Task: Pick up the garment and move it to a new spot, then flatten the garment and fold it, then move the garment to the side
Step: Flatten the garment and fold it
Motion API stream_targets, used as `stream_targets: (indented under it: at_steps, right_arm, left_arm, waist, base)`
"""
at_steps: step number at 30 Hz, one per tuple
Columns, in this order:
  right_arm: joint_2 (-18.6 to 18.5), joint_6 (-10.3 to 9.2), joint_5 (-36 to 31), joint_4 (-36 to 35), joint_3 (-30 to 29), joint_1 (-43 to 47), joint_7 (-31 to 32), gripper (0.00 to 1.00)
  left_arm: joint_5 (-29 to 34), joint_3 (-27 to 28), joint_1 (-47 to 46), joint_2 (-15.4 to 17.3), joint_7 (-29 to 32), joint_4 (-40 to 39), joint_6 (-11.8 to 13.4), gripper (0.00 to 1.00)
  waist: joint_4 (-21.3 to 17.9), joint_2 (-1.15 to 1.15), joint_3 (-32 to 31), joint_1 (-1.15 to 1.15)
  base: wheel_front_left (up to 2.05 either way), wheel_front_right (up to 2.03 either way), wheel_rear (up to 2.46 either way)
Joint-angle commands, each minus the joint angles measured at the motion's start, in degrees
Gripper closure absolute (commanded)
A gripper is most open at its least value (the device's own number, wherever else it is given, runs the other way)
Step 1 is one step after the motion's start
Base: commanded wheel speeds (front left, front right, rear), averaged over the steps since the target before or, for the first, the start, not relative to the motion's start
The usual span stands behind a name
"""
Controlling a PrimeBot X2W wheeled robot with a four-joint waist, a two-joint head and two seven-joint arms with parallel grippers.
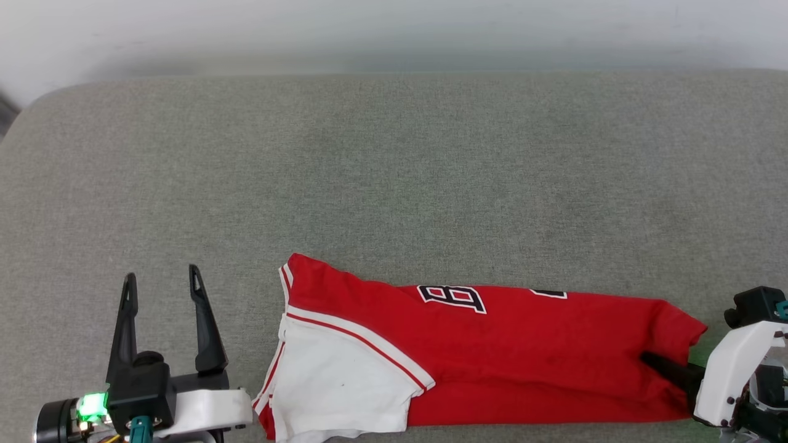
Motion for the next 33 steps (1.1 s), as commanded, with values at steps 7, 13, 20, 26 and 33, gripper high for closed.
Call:
stream_targets:
  at_steps: [7,13,20,26,33]
  right_arm:
    - [-3.7,0.08,0.3,-1.3,-1.9,-0.7,-0.9,1.00]
    - [-9.7,0.07,-0.6,0.8,-4.2,0.2,1.2,1.00]
    - [-13.1,0.08,-2.0,-2.9,-3.9,1.5,6.3,1.00]
    - [-9.9,0.08,-1.5,-13.1,-2.8,1.9,10.2,1.00]
    - [-3.5,0.08,-5.7,-23.5,2.0,-2.2,15.2,1.00]
  left_arm:
    - [3.3,2.7,3.2,-3.0,-0.1,-0.2,-1.4,0.00]
    - [4.4,3.4,5.0,-4.0,-0.1,0.2,-2.3,0.00]
    - [4.8,4.0,6.5,-4.8,-0.1,0.5,-3.5,0.00]
    - [5.0,4.3,6.6,-5.3,-0.1,0.6,-4.4,0.00]
    - [5.6,3.7,5.4,-5.9,-0.1,0.8,-5.1,0.00]
  waist:
    - [-0.2,0.00,-1.9,0.00]
    - [-0.4,0.00,-3.3,0.00]
    - [-0.8,0.00,-4.7,0.00]
    - [-0.8,0.00,-5.0,0.00]
    - [-0.5,0.00,-3.8,0.00]
  base:
    - [0.00,0.00,0.00]
    - [0.00,0.00,0.00]
    - [0.00,0.00,0.00]
    - [0.00,0.00,0.00]
    - [0.00,0.00,0.00]
